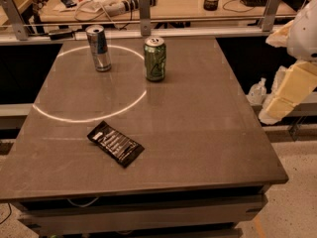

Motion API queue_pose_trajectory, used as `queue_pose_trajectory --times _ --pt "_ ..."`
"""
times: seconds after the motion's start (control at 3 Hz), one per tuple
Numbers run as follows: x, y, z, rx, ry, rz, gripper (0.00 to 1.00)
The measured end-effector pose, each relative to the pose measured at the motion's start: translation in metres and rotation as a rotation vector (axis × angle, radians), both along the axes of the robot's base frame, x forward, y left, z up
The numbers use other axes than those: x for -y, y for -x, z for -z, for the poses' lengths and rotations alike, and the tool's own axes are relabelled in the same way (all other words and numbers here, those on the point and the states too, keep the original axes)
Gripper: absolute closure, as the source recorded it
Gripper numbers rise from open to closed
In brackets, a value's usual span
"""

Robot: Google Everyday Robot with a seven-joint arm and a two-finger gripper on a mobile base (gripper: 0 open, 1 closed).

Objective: Knock green can over

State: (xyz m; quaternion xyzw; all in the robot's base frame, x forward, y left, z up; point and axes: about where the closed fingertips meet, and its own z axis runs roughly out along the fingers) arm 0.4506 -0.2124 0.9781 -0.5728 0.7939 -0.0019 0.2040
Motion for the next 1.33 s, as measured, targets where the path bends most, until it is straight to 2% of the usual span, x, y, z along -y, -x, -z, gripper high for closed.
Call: queue_pose_trajectory --times 0.33,0.67,1.0,1.33 --pt "0.001 -0.011 0.014 0.049 -0.207 0.077 0.00" --pt "0.006 -0.029 0.024 0.128 -0.427 0.160 0.00" --pt "-0.004 -0.060 0.015 0.239 -0.614 0.203 0.00" --pt "-0.021 -0.102 0.002 0.354 -0.751 0.202 0.00"
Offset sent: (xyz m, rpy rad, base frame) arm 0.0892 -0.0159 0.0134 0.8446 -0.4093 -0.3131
